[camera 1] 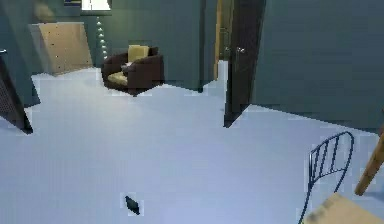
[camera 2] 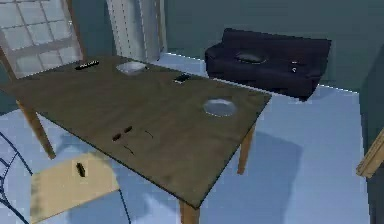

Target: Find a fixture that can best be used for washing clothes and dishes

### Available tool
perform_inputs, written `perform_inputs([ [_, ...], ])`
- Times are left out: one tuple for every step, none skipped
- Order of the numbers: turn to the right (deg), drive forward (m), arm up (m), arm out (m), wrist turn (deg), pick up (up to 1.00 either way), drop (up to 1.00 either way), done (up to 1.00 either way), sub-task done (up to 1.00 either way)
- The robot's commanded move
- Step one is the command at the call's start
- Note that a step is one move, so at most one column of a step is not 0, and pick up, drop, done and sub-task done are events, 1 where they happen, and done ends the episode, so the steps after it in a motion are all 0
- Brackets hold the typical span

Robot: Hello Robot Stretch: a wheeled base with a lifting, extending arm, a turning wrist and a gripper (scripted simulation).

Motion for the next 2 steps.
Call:
perform_inputs([
  [0.0, 1.00, 0.00, 0.00, 0.0, 0.00, 0.00, 0.00, 0.00],
  [0.0, 1.00, 0.00, 0.00, 0.0, 0.00, 0.00, 0.00, 0.00],
])
